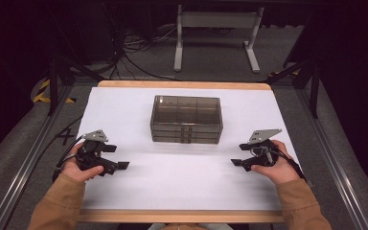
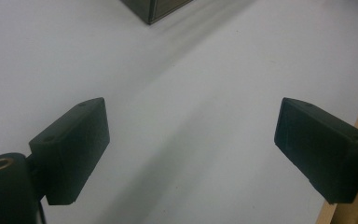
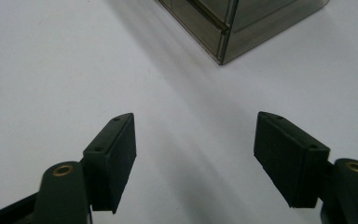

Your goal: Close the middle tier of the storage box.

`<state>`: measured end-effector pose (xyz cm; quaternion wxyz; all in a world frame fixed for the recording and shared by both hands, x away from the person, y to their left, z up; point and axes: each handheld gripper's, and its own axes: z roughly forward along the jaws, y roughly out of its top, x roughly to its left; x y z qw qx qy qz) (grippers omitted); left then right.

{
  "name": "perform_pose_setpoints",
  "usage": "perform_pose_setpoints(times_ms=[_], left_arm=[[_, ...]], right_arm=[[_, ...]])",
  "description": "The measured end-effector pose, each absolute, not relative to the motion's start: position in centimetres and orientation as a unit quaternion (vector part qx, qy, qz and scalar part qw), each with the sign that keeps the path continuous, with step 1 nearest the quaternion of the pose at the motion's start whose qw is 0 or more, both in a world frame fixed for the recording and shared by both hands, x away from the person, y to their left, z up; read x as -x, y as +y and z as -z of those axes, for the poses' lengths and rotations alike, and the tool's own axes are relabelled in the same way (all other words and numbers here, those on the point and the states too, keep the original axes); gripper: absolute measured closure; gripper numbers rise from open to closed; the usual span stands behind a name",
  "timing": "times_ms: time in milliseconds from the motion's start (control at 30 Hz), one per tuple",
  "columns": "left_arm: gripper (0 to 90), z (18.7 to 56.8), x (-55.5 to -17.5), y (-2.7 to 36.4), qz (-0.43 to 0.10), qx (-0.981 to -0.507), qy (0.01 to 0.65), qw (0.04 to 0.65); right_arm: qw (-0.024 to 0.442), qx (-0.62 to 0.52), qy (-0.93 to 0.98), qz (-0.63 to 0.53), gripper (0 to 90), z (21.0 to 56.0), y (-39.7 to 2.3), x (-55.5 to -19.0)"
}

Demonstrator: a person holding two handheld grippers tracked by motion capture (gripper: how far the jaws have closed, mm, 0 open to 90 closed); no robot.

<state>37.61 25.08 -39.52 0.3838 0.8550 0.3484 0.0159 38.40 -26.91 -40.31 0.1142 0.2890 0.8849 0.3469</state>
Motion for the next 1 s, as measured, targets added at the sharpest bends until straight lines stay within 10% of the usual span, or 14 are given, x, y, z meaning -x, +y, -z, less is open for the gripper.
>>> perform_pose_setpoints(times_ms=[1000], left_arm=[[10.5, 39.9, -37.8, 25.0, -0.016, -0.859, 0.351, 0.373]], right_arm=[[0.126, -0.288, 0.885, -0.343, 29.3, 43.9, -26.3, -37.7]])
